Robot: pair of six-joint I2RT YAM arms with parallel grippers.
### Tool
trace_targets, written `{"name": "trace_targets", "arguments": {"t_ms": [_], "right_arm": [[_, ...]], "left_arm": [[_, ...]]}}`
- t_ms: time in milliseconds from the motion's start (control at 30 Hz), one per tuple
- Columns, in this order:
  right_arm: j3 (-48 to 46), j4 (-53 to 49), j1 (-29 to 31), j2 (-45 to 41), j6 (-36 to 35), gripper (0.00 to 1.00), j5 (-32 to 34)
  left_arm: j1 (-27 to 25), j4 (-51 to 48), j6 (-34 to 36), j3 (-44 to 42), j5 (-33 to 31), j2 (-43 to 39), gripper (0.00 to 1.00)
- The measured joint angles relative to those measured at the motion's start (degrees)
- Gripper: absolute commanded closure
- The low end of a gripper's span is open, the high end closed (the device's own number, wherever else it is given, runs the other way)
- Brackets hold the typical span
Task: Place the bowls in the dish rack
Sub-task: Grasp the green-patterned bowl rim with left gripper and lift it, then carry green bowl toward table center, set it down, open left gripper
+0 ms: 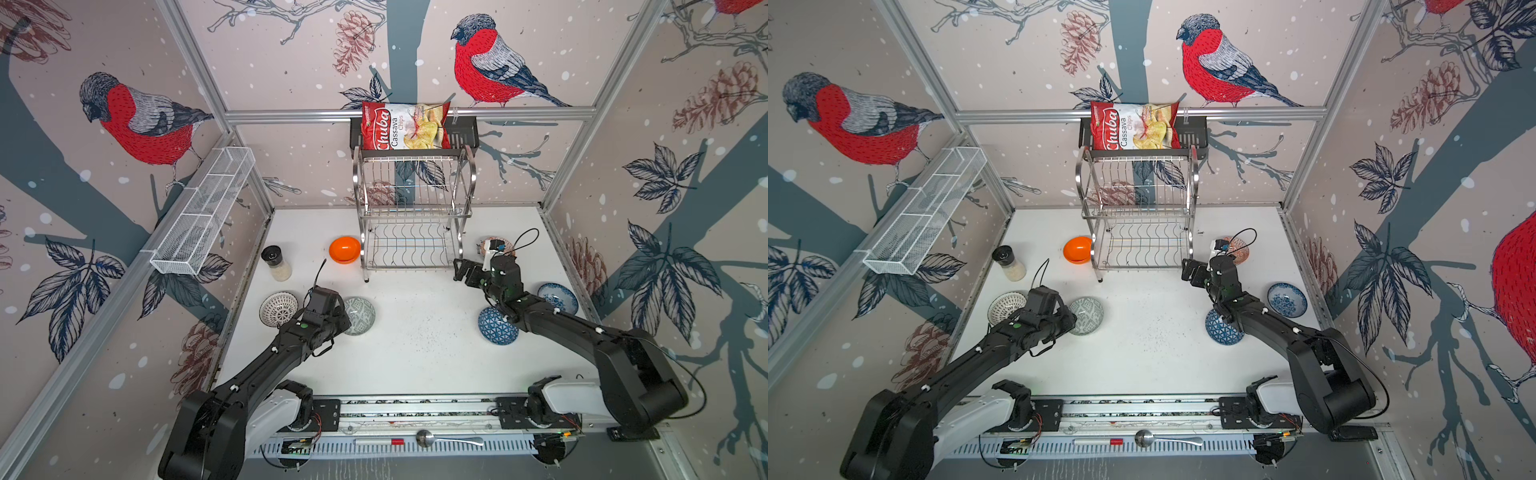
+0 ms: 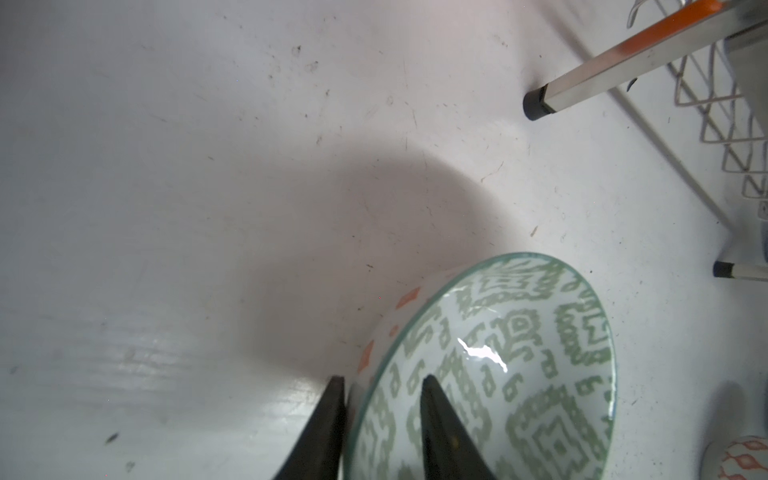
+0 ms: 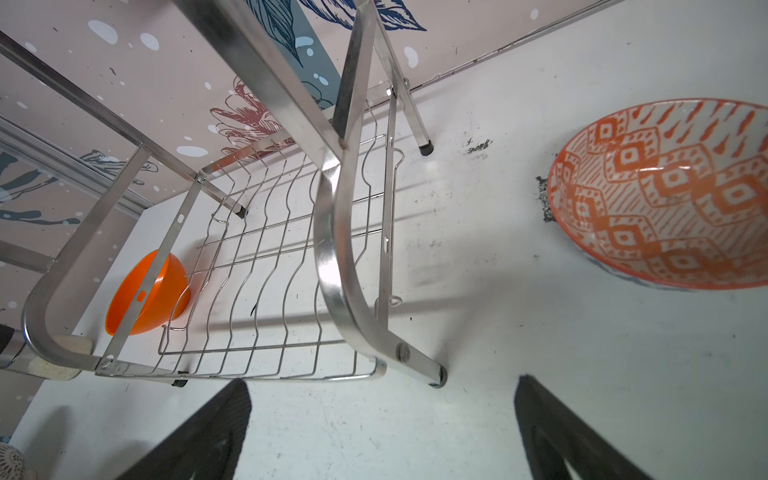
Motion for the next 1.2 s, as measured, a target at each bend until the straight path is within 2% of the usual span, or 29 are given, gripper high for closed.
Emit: {"name": "trace_targets", "arguments": {"t_ms": [100,133,333,467,600,967,1200], "right_arm": [[-0.15,0.17,0.00,-0.04,0.00,0.01,0.31],[-0.15,0.22,0.00,0.02,0.02,0.01,0.33],[-0.17,0.72,0.00,0.68,0.02,0.01,0.46],[-0.42,0.90,0.00,0.55,0.02,0.01,1.29],[-1.18,0.92,-0.04,-0.57,0.04,0.00,2.45],[-2.34,1.07,-1.03,-2.43,0.44,0.01,2.93],[-2.71,1.09,-1.25,-2.58,0.46,0.01,2.93]], "left_arm": [[0.00,2.10,1.38,-0.22,3.34,1.88,0.99],[-0.02,2.67,1.55,-0.22,4.50,2.38,1.00],[-1.14,3.80,3.50,0.92,7.39,3.76,1.00],[-4.81,5.11,3.87,3.41,7.80,4.90,1.00],[-9.73,7.52,3.61,6.54,7.72,9.33,1.00],[-19.12,13.07,0.15,13.62,5.16,21.31,1.00],[-21.33,14.58,-0.39,18.58,4.31,30.18,1.00]]}}
